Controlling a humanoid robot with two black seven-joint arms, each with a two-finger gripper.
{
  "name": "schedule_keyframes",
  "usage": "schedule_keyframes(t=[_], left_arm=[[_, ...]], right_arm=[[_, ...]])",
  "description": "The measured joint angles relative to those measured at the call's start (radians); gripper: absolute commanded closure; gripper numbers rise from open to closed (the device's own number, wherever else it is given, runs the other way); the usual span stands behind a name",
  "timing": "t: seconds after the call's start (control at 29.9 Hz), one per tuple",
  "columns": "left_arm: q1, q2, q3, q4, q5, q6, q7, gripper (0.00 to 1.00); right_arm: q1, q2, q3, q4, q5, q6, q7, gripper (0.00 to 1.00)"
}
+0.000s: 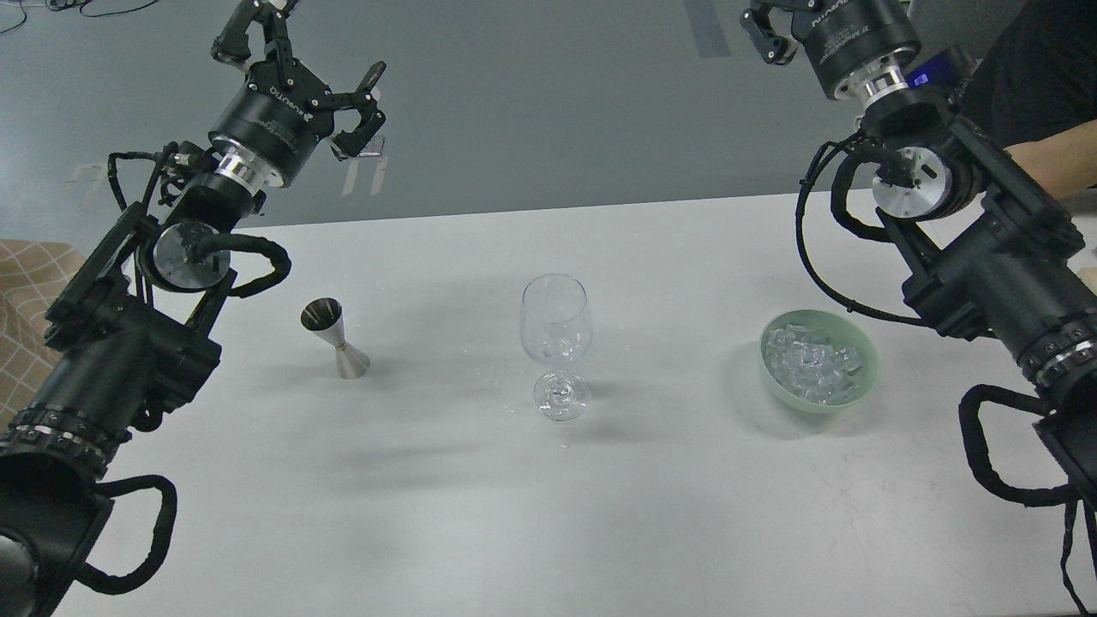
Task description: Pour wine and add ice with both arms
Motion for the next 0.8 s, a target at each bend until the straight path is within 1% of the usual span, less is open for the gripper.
schedule_keyframes(t=[0.13, 0.33, 0.8], left_arm=[[-0.002, 0.003, -0.007, 0.001, -0.001, 0.005, -0.003, 0.02], [-0.002, -0.001, -0.007, 0.001, 0.0, 0.035, -0.039, 0.02], [0.005, 0.007, -0.003, -0.003, 0.001, 0.039, -0.019, 0.02]], right_arm=[[-0.003, 0.001, 0.0, 0.0, -0.002, 0.006, -0.005, 0.0], [-0.003, 0.012, 0.0, 0.002, -0.007, 0.0, -0.002, 0.0], [-0.003, 0.033, -0.002, 0.004, -0.007, 0.0, 0.0, 0.0]])
